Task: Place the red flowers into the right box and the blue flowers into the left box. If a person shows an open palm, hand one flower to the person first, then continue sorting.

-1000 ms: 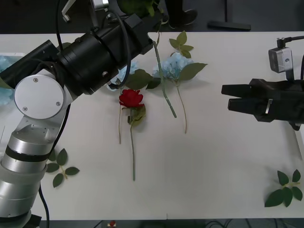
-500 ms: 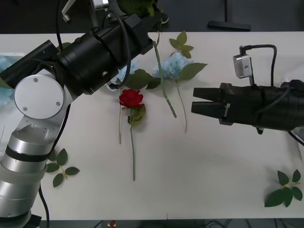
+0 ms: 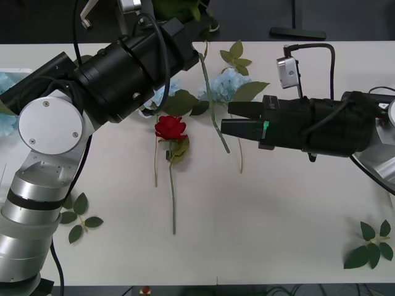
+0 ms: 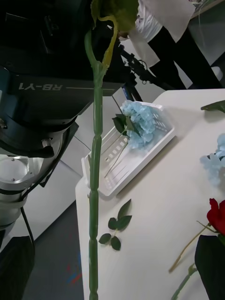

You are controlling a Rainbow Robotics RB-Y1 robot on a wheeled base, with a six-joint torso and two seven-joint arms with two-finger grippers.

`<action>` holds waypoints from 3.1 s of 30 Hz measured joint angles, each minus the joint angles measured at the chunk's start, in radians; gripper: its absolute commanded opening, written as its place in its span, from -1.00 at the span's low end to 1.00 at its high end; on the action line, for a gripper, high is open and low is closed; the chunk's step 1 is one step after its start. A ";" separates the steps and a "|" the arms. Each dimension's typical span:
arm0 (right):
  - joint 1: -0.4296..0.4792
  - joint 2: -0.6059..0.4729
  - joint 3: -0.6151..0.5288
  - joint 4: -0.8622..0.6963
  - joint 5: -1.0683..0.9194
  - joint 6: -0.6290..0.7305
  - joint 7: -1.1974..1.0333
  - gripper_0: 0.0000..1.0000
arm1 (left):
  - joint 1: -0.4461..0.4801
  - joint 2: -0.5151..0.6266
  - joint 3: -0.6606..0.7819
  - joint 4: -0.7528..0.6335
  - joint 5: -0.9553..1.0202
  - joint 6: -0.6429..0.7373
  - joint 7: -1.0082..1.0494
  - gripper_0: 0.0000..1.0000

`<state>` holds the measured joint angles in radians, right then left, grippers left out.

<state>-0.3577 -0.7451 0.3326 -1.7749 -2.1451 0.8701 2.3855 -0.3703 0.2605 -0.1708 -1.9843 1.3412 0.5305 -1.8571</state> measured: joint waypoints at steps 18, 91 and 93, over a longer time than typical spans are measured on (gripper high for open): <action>-0.035 0.009 0.099 0.000 0.014 -0.087 -0.046 0.53 | 0.000 0.000 0.000 0.000 0.002 0.000 0.000 -1.00; -0.039 -0.632 -0.209 0.497 0.462 0.119 -0.166 -1.00 | -0.016 0.204 0.093 0.269 -0.898 0.665 0.399 1.00; -0.039 -0.633 -0.210 0.526 0.462 0.119 -0.166 -1.00 | -0.027 0.166 0.077 0.272 -0.928 0.648 0.399 1.00</action>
<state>-0.3968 -1.3785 0.1227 -1.2492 -1.6835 0.9895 2.2197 -0.3970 0.4265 -0.0941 -1.7120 0.4136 1.1782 -1.4578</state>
